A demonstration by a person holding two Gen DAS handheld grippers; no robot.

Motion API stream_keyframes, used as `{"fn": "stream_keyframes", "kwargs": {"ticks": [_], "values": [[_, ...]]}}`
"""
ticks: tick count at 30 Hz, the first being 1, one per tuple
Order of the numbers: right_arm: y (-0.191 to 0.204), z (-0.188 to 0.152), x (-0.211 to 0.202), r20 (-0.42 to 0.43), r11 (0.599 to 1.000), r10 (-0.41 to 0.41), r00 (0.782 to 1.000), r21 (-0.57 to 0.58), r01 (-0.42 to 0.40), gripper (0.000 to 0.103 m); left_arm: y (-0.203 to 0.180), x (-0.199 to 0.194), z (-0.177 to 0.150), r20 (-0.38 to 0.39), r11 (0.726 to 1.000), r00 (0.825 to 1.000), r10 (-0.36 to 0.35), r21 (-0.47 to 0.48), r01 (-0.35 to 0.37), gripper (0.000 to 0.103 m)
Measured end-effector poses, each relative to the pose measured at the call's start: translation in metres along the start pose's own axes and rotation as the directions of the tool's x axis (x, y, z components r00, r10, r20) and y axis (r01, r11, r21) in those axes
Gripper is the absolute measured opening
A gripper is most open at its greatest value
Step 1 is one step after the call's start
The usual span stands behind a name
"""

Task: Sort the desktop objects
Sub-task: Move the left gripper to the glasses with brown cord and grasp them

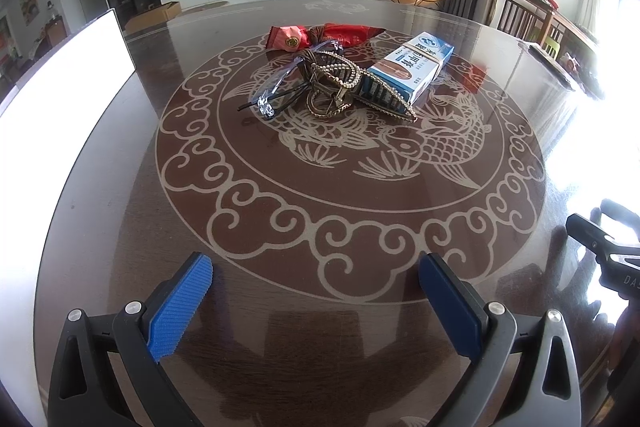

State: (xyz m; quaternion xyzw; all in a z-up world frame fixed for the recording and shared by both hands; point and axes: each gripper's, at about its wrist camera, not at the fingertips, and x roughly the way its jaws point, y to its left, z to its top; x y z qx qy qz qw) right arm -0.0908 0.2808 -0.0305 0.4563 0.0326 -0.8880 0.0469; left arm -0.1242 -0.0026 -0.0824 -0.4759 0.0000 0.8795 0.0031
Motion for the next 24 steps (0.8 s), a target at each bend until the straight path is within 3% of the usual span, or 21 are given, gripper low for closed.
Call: {"fn": "stream_keyframes", "kwargs": {"ticks": [8,13,17,24], "values": [[0.0,0.0,0.0,0.0,1.0,0.0,1.0,0.0,0.0,0.103,0.062,0.008,0.072,0.022,0.993,1.0,0.019,-0.113,-0.017,0.103],[0.0,0.0,0.0,0.0,1.0,0.0,1.0,0.0,0.0,0.103,0.059,0.04,0.104,-0.064,1.0,0.998,0.029,-0.005,-0.03,0.103],[0.001,0.0,0.0,0.0,1.0,0.0,1.0,0.0,0.0,0.103,0.037,0.063,0.114,-0.1,0.988,0.99,0.095,0.13,-0.082,0.103],[0.001,0.0,0.0,0.0,1.0,0.0,1.0,0.0,0.0,0.103,0.026,0.084,0.148,-0.094,0.991,0.991,0.092,0.102,-0.083,0.103]]}}
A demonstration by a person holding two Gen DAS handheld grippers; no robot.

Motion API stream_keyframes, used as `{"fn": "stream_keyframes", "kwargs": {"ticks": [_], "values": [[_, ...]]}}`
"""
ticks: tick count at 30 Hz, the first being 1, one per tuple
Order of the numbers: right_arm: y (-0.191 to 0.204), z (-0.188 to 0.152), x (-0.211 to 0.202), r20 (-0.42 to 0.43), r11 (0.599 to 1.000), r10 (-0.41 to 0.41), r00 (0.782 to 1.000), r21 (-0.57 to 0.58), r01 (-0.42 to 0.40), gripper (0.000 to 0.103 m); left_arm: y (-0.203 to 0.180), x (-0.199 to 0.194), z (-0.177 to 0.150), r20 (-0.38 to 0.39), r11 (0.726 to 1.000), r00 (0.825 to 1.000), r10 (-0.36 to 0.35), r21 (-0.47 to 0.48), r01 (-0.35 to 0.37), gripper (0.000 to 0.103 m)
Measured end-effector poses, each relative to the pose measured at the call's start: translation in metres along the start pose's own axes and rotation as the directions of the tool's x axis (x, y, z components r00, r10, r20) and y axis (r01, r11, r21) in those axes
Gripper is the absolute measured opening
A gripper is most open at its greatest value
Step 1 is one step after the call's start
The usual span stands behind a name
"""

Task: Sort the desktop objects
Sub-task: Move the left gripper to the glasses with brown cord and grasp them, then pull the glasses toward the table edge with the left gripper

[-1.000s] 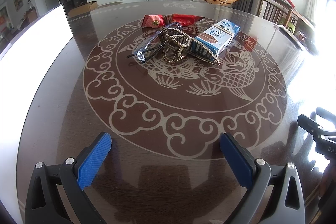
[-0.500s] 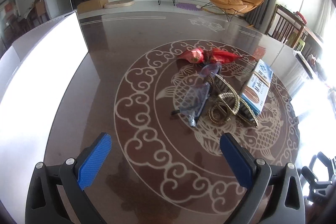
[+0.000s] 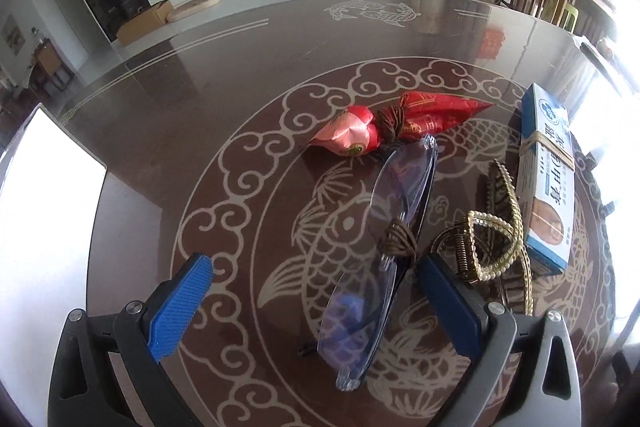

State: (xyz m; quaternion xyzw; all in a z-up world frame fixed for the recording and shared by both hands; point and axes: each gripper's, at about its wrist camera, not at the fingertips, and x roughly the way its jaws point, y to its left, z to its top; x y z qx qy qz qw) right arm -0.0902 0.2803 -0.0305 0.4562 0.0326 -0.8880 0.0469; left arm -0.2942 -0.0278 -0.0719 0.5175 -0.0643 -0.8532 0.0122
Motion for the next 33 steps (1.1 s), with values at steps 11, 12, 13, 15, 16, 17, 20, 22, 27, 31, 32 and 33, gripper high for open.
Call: {"fn": "stream_keyframes", "kwargs": {"ticks": [11,12,13,15,16,17,20,22,27,31,32,33], "values": [[0.0,0.0,0.0,0.0,1.0,0.0,1.0,0.0,0.0,0.103,-0.018,-0.02,-0.02,0.079,0.999,0.997,-0.017,0.032,0.015,0.024],[0.0,0.0,0.0,0.0,1.0,0.0,1.0,0.0,0.0,0.103,-0.015,-0.024,-0.028,0.081,1.0,0.997,-0.011,0.023,0.009,0.024],[0.0,0.0,0.0,0.0,1.0,0.0,1.0,0.0,0.0,0.103,-0.011,-0.029,-0.038,0.081,1.0,0.997,-0.006,0.006,0.005,0.024],[0.0,0.0,0.0,0.0,1.0,0.0,1.0,0.0,0.0,0.103,0.0,-0.038,-0.06,0.079,0.999,0.997,0.004,-0.037,-0.001,0.024],[0.0,0.0,0.0,0.0,1.0,0.0,1.0,0.0,0.0,0.103,0.006,-0.043,-0.073,0.078,0.998,0.997,0.008,-0.058,-0.004,0.024],[0.0,0.0,0.0,0.0,1.0,0.0,1.0,0.0,0.0,0.103,0.012,-0.049,-0.085,0.078,0.997,0.997,0.009,-0.08,-0.003,0.024],[0.0,0.0,0.0,0.0,1.0,0.0,1.0,0.0,0.0,0.103,0.03,-0.065,-0.12,0.085,0.99,0.996,-0.003,-0.14,0.015,0.024],[0.0,0.0,0.0,0.0,1.0,0.0,1.0,0.0,0.0,0.103,0.039,-0.071,-0.137,0.096,0.986,0.995,-0.006,-0.166,0.022,0.024],[0.0,0.0,0.0,0.0,1.0,0.0,1.0,0.0,0.0,0.103,0.045,-0.071,-0.154,0.123,0.981,0.992,-0.041,-0.181,0.063,0.079],[0.0,0.0,0.0,0.0,1.0,0.0,1.0,0.0,0.0,0.103,0.045,-0.066,-0.155,0.129,0.979,0.992,-0.009,-0.2,0.034,0.097],[0.0,0.0,0.0,0.0,1.0,0.0,1.0,0.0,0.0,0.103,0.045,-0.067,-0.155,0.127,0.98,0.992,-0.005,-0.198,0.03,0.097],[0.0,0.0,0.0,0.0,1.0,0.0,1.0,0.0,0.0,0.103,0.045,-0.067,-0.155,0.126,0.98,0.992,-0.004,-0.197,0.029,0.1]]}}
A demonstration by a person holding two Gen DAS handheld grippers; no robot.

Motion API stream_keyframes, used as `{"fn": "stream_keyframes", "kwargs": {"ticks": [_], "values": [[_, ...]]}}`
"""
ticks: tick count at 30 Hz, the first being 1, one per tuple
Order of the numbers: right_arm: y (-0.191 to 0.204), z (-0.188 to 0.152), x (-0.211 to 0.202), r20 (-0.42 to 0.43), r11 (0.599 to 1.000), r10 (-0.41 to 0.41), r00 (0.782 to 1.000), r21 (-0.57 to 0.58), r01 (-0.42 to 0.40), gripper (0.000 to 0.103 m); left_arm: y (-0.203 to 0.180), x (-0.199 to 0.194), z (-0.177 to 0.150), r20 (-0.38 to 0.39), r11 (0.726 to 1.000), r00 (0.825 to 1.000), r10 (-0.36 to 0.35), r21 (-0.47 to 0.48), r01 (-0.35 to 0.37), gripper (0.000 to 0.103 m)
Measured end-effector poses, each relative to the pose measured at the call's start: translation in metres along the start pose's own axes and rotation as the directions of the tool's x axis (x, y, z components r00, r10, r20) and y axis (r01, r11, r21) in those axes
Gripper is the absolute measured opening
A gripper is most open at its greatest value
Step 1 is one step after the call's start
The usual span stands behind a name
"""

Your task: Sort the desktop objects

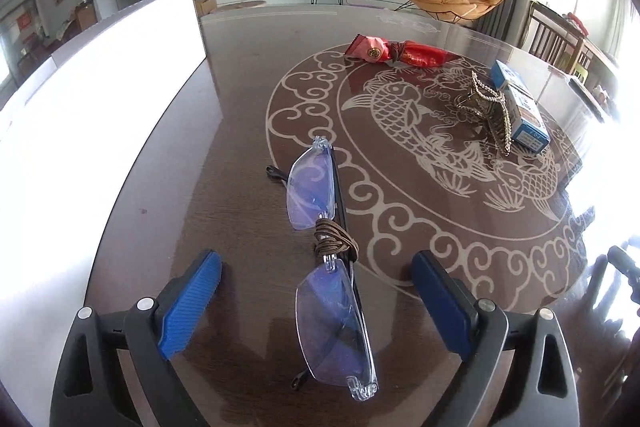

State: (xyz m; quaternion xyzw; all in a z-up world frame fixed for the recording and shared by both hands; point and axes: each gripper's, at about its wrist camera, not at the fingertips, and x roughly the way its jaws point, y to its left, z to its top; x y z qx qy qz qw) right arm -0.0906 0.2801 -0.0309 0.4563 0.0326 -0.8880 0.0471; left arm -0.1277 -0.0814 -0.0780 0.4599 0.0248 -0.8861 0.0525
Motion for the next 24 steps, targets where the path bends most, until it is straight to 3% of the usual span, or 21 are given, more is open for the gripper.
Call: {"fn": "stream_keyframes", "kwargs": {"ticks": [24], "values": [[0.0,0.0,0.0001,0.0,1.0,0.0,1.0,0.0,0.0,0.103,0.0032,0.0014,-0.0012,-0.009,1.0,1.0,-0.003,-0.004,0.003,0.103]]}}
